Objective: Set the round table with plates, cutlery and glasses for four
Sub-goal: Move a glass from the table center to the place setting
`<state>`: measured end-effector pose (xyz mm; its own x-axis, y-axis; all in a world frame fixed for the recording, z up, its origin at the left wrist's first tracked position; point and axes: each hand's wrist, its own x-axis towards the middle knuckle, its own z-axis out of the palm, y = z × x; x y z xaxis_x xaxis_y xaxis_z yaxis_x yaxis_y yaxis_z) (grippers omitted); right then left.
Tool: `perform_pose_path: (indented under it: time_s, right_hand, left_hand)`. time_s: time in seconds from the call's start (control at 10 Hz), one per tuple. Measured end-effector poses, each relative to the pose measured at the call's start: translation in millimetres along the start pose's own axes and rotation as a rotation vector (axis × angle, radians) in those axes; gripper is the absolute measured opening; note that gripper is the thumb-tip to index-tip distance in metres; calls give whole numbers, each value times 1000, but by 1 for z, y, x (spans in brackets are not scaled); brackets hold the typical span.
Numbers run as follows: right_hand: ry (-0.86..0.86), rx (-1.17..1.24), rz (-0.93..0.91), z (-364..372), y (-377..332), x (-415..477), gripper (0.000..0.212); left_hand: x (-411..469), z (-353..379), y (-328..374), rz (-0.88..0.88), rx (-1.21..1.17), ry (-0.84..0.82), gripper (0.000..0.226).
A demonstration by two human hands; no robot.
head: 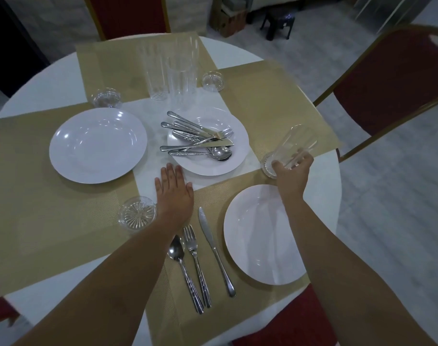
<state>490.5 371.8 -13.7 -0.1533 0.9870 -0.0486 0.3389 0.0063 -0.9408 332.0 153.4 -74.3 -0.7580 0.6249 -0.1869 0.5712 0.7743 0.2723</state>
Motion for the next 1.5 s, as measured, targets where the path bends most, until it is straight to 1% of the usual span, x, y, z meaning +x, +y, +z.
perform_pose_path:
  time_s: [0.1,0.3,0.5,0.7,0.8,0.9,1.0,1.1,1.2,1.3,1.4,1.5]
  right_hand:
    - [-63,-59,32,-2,7,5,71]
    - [-98,-129,53,-6,12,12,67]
    - [-102,-111,46,-6,14,11,65]
    - [-108,-110,58,-6,14,11,68]
    - [-120,-107,80,-7,13,9,65]
    - [-128,-132,91,-9,8,-1,60]
    - [-102,-161,111,-11,1,-18,63]
    - [-51,-175,111,-12,-10,-49,46]
    - [-103,-235,5,-11,-13,-78,49]
    - [-249,-344,-85,-11,-15,-99,50]
    - [-441,-522,-186,-11,-18,-116,42]
    - [-592,-711,-234,-11,-18,-134,46]
  left_hand:
    - [1,0,1,0,-2,5,60]
    - [-1,-1,1,-2,6,-7,60]
    - [-1,-1,1,0,5,-9,60]
    - [-1,-3,1,-1,11,-23,60]
    - [0,-6,3,-5,2,-57,60]
    - [4,-15,3,-5,-5,-132,61]
    - [2,-26,3,2,-3,-203,62]
    - [-17,-30,9,14,9,-210,61]
    - [-38,-33,17,40,47,-181,59]
    - [-55,-43,18,55,95,-149,58]
    - [-74,-53,16,60,138,-132,57]
    - [-94,-61,8,35,169,-118,57]
